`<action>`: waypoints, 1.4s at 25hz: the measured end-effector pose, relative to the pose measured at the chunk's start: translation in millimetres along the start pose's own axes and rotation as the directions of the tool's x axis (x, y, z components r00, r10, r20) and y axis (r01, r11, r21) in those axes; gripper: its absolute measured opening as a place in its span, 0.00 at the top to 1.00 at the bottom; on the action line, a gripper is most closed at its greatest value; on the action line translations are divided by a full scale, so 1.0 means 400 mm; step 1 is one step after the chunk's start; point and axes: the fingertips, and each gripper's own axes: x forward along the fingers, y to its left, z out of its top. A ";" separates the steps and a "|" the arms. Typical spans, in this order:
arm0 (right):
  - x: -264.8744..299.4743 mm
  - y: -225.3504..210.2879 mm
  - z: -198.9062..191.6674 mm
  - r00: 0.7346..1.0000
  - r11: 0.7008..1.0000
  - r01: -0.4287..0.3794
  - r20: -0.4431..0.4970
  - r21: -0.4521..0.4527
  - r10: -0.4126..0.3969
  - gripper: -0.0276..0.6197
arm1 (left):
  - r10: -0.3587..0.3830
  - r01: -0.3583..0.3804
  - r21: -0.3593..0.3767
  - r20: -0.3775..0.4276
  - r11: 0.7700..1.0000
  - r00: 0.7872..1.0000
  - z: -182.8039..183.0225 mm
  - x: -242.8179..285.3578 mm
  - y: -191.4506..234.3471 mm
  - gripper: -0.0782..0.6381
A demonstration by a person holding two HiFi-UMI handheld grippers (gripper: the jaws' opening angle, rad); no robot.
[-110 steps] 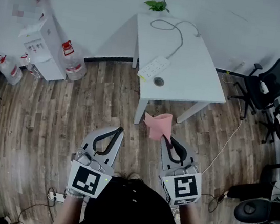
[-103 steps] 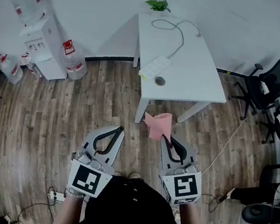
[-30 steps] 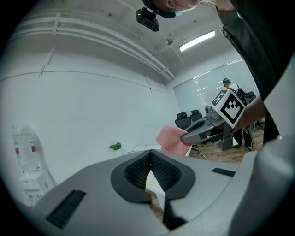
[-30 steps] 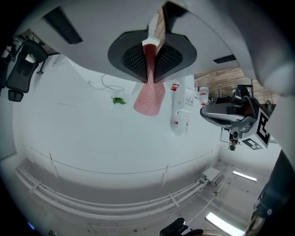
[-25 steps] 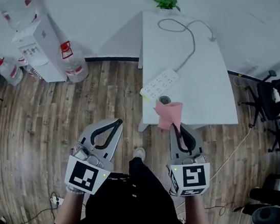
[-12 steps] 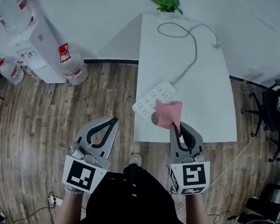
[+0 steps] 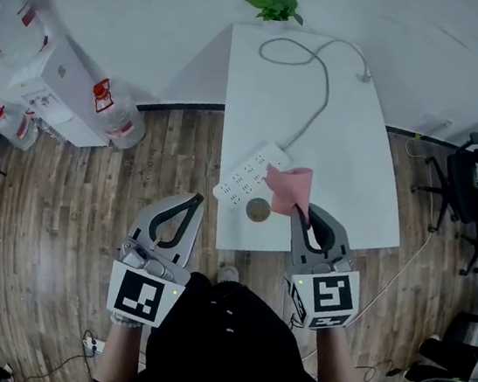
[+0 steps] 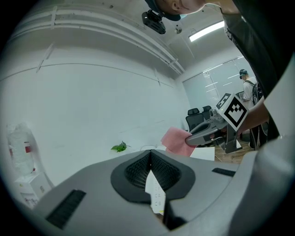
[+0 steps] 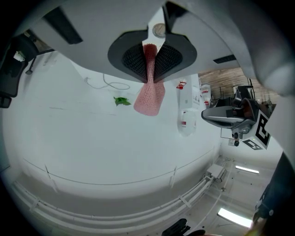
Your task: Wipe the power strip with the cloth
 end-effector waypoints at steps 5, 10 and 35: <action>0.001 -0.026 -0.003 1.000 0.999 0.030 0.000 0.019 -0.030 0.88 | -0.014 0.014 0.009 0.004 1.000 1.000 0.011 0.019 0.003 0.87; 0.005 -0.056 -0.008 0.998 0.997 0.069 -0.008 0.028 -0.069 0.88 | -0.038 0.038 0.017 0.007 0.999 0.999 0.018 0.042 0.006 0.87; 0.179 -0.198 -0.188 0.954 0.976 0.214 -0.209 -0.025 -0.215 0.88 | -0.039 0.039 0.006 -0.027 0.999 0.999 -0.037 0.061 0.102 0.87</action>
